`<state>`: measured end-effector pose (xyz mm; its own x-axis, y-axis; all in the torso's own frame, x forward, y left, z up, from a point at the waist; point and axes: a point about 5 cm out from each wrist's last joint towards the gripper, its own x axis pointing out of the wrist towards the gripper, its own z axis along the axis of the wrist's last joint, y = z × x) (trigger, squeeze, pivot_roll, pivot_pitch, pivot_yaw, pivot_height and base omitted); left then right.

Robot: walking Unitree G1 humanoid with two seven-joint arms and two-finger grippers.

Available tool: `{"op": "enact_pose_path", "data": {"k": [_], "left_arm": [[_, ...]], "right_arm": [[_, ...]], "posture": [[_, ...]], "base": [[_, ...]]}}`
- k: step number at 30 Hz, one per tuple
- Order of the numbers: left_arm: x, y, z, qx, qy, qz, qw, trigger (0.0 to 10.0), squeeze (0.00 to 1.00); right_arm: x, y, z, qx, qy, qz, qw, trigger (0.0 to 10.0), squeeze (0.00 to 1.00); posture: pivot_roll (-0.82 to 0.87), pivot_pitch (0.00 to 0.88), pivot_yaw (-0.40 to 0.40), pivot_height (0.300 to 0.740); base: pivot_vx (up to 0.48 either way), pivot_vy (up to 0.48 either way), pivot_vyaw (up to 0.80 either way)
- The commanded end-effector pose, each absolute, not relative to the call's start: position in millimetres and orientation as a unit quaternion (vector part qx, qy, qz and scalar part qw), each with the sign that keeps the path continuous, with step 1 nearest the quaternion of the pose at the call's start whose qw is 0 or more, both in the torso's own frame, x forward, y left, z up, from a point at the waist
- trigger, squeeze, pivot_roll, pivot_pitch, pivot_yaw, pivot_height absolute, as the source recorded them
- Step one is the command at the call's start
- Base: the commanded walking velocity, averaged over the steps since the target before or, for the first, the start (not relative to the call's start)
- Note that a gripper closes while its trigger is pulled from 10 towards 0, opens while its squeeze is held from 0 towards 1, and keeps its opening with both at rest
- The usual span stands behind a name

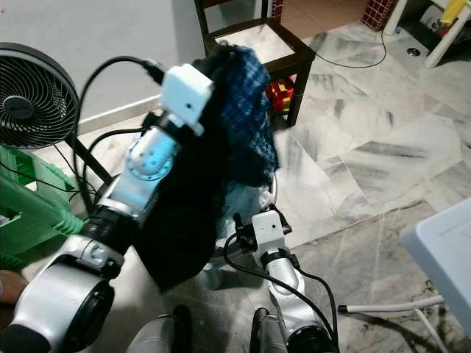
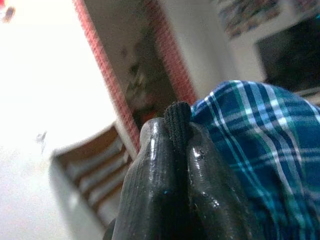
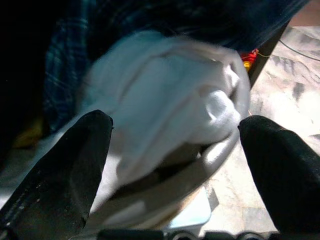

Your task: Hang hanger

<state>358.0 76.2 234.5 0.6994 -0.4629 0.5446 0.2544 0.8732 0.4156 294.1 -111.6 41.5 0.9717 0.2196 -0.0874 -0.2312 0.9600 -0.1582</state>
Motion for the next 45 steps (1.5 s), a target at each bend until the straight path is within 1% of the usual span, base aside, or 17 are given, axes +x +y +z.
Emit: {"op": "enact_pose_path", "data": {"k": [1, 4, 13, 14, 16, 18, 19, 20, 22, 33, 37, 38, 39, 40, 42, 43, 45], "left_arm": [[357, 92, 217, 0.154, -0.311, -0.176, 0.921, 0.0, 0.00], [353, 126, 174, 0.116, -0.228, -0.116, 0.960, 0.0, 0.00], [345, 145, 133, 0.086, -0.139, -0.076, 0.984, 0.0, 0.00], [345, 146, 130, 0.087, -0.133, -0.078, 0.984, 1.2, 0.00], [344, 144, 124, 0.088, -0.115, -0.089, 0.985, 8.1, 0.00], [344, 144, 123, 0.089, -0.111, -0.092, 0.986, 8.1, 0.00], [344, 144, 120, 0.090, -0.099, -0.095, 0.986, 10.0, 0.00], [344, 144, 120, 0.090, -0.099, -0.095, 0.986, 10.0, 0.00], [344, 142, 113, 0.105, -0.077, -0.110, 0.985, 10.0, 1.00], [342, 146, 124, 0.243, -0.114, -0.114, 0.957, 10.0, 1.00], [320, 153, 104, 0.245, -0.073, -0.114, 0.960, 10.0, 1.00], [314, 155, 98, 0.234, -0.058, -0.109, 0.964, 10.0, 0.73], [313, 155, 97, 0.232, -0.055, -0.109, 0.965, 10.0, 0.73], [310, 157, 94, 0.226, -0.048, -0.101, 0.968, 10.0, 0.22], [303, 160, 88, 0.212, -0.038, -0.086, 0.973, 10.0, 0.25], [299, 162, 87, 0.212, -0.037, -0.075, 0.974, 10.0, 0.39], [295, 162, 86, 0.216, -0.030, -0.073, 0.973, 10.0, 0.36]], "right_arm": [[289, -110, 35, -0.086, 0.045, 0.123, 0.988, 10.0, 0.00], [289, -111, 34, -0.088, 0.048, 0.126, 0.987, 10.0, 0.00], [288, -111, 34, -0.093, 0.050, 0.135, 0.985, 10.0, 0.00], [289, -111, 34, -0.094, 0.049, 0.135, 0.985, 10.0, 0.00], [289, -111, 34, -0.094, 0.049, 0.136, 0.985, 10.0, 0.00], [289, -111, 34, -0.095, 0.049, 0.136, 0.985, 10.0, 0.00], [289, -111, 34, -0.095, 0.049, 0.136, 0.985, 10.0, 0.00], [289, -111, 34, -0.095, 0.049, 0.136, 0.985, 10.0, 0.00], [289, -111, 34, -0.094, 0.049, 0.135, 0.985, 10.0, 0.00], [287, -110, 33, -0.092, 0.049, 0.134, 0.986, 10.0, 0.00], [288, -112, 34, -0.094, 0.048, 0.132, 0.986, 10.0, 0.00], [288, -113, 33, -0.094, 0.049, 0.132, 0.986, 10.0, 0.00], [288, -113, 33, -0.094, 0.049, 0.132, 0.986, 10.0, 0.00], [288, -113, 33, -0.094, 0.049, 0.132, 0.986, 10.0, 0.00], [287, -113, 33, -0.094, 0.049, 0.133, 0.985, 10.0, 0.00], [287, -112, 33, -0.095, 0.049, 0.135, 0.985, 10.0, 0.00], [287, -112, 33, -0.095, 0.049, 0.137, 0.985, 10.0, 0.00]], "posture": [[0.02, 0.245, 0.021, 0.740], [0.03, 0.252, 0.011, 0.740], [0.03, 0.258, -0.010, 0.740], [0.03, 0.258, -0.010, 0.740], [0.03, 0.257, -0.010, 0.740], [0.03, 0.257, -0.010, 0.740], [0.02, 0.257, -0.007, 0.740], [0.02, 0.257, -0.007, 0.740], [0.03, 0.256, -0.004, 0.740], [0.02, 0.255, 0.000, 0.740], [0.02, 0.255, 0.001, 0.740], [0.03, 0.255, 0.001, 0.740], [0.03, 0.255, 0.001, 0.740], [0.03, 0.255, 0.000, 0.740], [0.03, 0.255, -0.002, 0.740], [0.03, 0.255, -0.004, 0.740], [0.03, 0.254, -0.005, 0.740]], "base": [[0.000, 0.000, 0.00], [0.000, 0.000, 0.00], [0.000, 0.000, 0.00], [0.000, 0.000, 0.00], [0.000, 0.000, 0.00], [0.000, 0.000, 0.00], [0.000, 0.000, 0.00], [0.000, 0.000, 0.00], [0.000, 0.000, 0.00], [0.000, 0.000, 0.00], [0.000, 0.000, 0.00], [0.000, 0.000, 0.00], [0.000, 0.000, 0.00], [0.000, 0.000, 0.00], [0.000, 0.000, 0.00], [0.000, 0.000, 0.00], [0.000, 0.000, 0.00]]}}
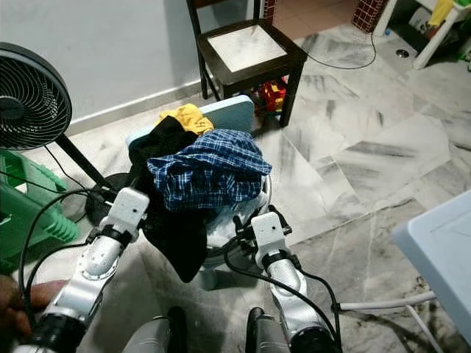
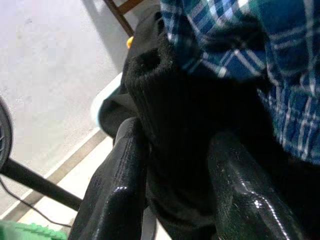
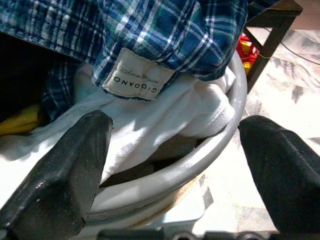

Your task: Hang hanger

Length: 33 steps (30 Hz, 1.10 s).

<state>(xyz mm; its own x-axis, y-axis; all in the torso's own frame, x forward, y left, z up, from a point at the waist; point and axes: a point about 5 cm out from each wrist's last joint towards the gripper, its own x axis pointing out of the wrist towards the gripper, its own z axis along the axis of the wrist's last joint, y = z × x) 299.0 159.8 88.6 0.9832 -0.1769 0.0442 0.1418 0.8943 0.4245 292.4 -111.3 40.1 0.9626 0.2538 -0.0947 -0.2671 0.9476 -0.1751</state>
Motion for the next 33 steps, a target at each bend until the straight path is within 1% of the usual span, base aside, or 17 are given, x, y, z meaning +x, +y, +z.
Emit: {"op": "enact_pose_path", "data": {"k": [1, 2, 3, 15, 25, 26, 27, 29, 33], "left_arm": [[295, 162, 86, 0.216, -0.030, -0.073, 0.973, 10.0, 0.36], [294, 163, 85, 0.215, -0.025, -0.071, 0.974, 10.0, 0.02], [293, 163, 85, 0.214, -0.019, -0.070, 0.974, 10.0, 0.00], [295, 163, 88, 0.210, -0.007, -0.063, 0.976, 10.0, 0.00], [308, 162, 98, 0.208, -0.013, -0.057, 0.976, 10.0, 0.00], [309, 162, 99, 0.205, -0.015, -0.055, 0.977, 10.0, 0.20], [309, 162, 99, 0.205, -0.015, -0.055, 0.977, 10.0, 0.20], [310, 162, 99, 0.201, -0.015, -0.054, 0.978, 10.0, 1.00], [311, 162, 98, 0.202, -0.010, -0.057, 0.978, 10.0, 1.00]], "right_arm": [[287, -112, 33, -0.095, 0.049, 0.137, 0.985, 10.0, 0.00], [288, -111, 33, -0.095, 0.049, 0.138, 0.985, 10.0, 0.00], [288, -111, 33, -0.095, 0.049, 0.138, 0.985, 10.0, 0.00], [290, -111, 34, -0.095, 0.050, 0.137, 0.985, 10.0, 0.00], [289, -109, 33, -0.091, 0.051, 0.132, 0.986, 10.0, 0.00], [289, -110, 33, -0.091, 0.050, 0.131, 0.986, 10.0, 0.00], [289, -110, 33, -0.091, 0.050, 0.131, 0.986, 10.0, 0.00], [289, -110, 33, -0.091, 0.049, 0.129, 0.986, 10.0, 0.00], [290, -111, 33, -0.091, 0.049, 0.128, 0.986, 10.0, 0.00]], "posture": [[0.03, 0.254, -0.005, 0.740], [0.03, 0.254, -0.005, 0.740], [0.04, 0.252, -0.007, 0.740], [0.04, 0.252, -0.001, 0.740], [0.03, 0.247, 0.013, 0.740], [0.03, 0.245, 0.014, 0.740], [0.03, 0.245, 0.014, 0.740], [0.03, 0.243, 0.015, 0.740], [0.02, 0.243, 0.016, 0.740]], "base": [[0.000, 0.000, 0.00], [0.000, 0.000, 0.00], [0.000, 0.000, 0.00], [0.000, 0.000, 0.00], [0.000, 0.000, 0.00], [0.000, 0.000, 0.00], [0.000, 0.000, 0.00], [0.000, 0.000, 0.00], [0.000, 0.000, 0.00]]}}
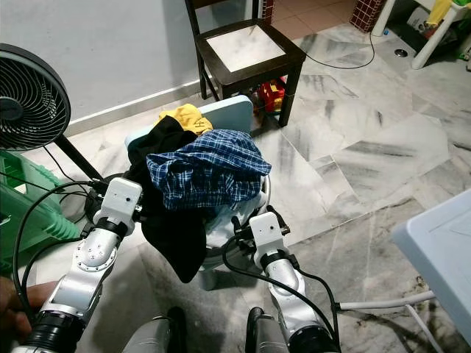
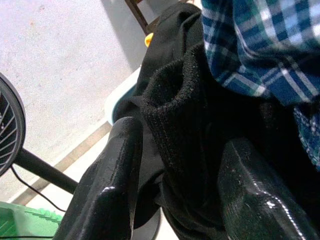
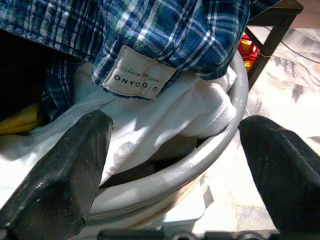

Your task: Hang hanger

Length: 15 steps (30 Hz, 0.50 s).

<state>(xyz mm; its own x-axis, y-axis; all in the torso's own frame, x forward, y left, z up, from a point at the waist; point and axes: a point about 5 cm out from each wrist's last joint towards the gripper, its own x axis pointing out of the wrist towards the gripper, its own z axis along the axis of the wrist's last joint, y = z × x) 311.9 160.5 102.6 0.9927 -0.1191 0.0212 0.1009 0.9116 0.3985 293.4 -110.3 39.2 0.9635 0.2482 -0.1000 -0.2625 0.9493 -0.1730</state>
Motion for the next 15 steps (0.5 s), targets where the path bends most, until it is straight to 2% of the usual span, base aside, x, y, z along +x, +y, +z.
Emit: {"op": "enact_pose_path", "data": {"k": [1, 2, 3, 4, 15], "left_arm": [[311.2, 161.3, 97.7, 0.202, -0.008, -0.057, 0.978, 10.0, 1.00], [311.3, 160.7, 97.2, 0.199, -0.007, -0.060, 0.978, 9.0, 0.00], [311.5, 160.5, 96.8, 0.196, -0.006, -0.061, 0.979, 6.9, 0.00], [311.6, 160.1, 96.6, 0.192, -0.006, -0.062, 0.980, 0.0, 0.00], [311.8, 159.0, 97.8, 0.187, -0.013, -0.065, 0.980, 0.0, 0.00]], "right_arm": [[289.7, -110.7, 33.3, -0.091, 0.049, 0.127, 0.986, 10.0, 0.00], [289.9, -110.7, 33.4, -0.091, 0.049, 0.127, 0.986, 10.0, 0.00], [290.0, -110.7, 33.4, -0.091, 0.049, 0.126, 0.987, 10.0, 0.00], [290.1, -110.8, 33.4, -0.091, 0.049, 0.126, 0.987, 10.0, 0.00], [290.2, -111.3, 33.6, -0.091, 0.048, 0.125, 0.987, 10.0, 0.00]], "posture": [[0.02, 0.243, 0.016, 0.740], [0.02, 0.242, 0.018, 0.740], [0.02, 0.242, 0.018, 0.740], [0.02, 0.242, 0.018, 0.740], [0.03, 0.241, 0.019, 0.740]], "base": [[0.000, 0.000, 0.00], [0.000, 0.000, 0.00], [0.000, 0.000, 0.00], [0.000, 0.000, 0.00], [0.000, 0.000, 0.00]]}}
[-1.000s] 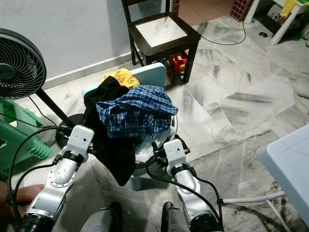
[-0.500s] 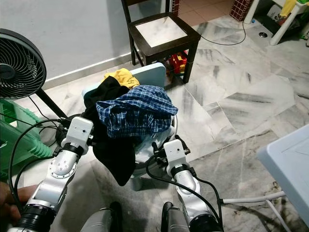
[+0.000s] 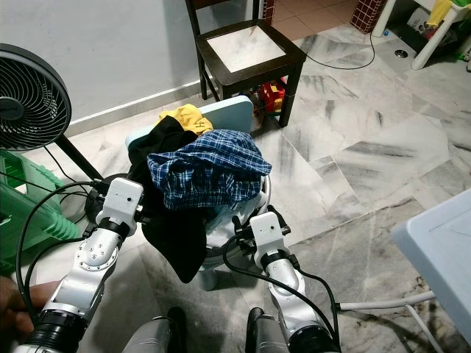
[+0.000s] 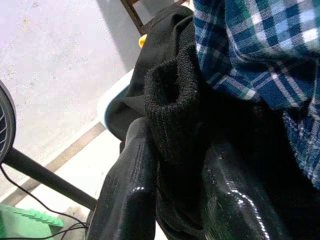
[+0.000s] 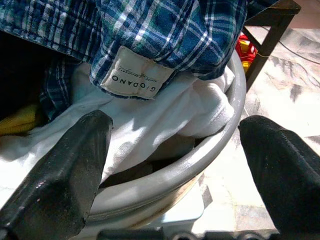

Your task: Hang hanger

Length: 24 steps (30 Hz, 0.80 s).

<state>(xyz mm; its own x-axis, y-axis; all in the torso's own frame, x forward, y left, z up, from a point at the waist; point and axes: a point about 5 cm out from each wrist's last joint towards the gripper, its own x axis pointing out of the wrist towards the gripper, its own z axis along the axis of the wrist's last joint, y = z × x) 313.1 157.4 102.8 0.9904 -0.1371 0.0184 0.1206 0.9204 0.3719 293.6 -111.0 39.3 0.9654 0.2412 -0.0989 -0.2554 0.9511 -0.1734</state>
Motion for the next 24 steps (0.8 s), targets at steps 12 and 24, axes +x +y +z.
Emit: {"op": "enact_pose_path", "data": {"k": [12, 24], "left_arm": [[309, 157, 121, 0.179, -0.077, -0.057, 0.979, 0.0, 0.00], [283, 176, 158, 0.233, -0.176, -0.076, 0.953, 0.0, 0.00]], "right_arm": [[292, -111, 34, -0.089, 0.047, 0.125, 0.987, 10.0, 0.00], [295, -113, 35, -0.086, 0.048, 0.127, 0.987, 10.0, 0.00]], "posture": [[0.03, 0.234, 0.020, 0.740], [0.09, 0.193, 0.037, 0.740]], "base": [[0.000, 0.000, 0.00], [0.000, 0.000, 0.00]]}}
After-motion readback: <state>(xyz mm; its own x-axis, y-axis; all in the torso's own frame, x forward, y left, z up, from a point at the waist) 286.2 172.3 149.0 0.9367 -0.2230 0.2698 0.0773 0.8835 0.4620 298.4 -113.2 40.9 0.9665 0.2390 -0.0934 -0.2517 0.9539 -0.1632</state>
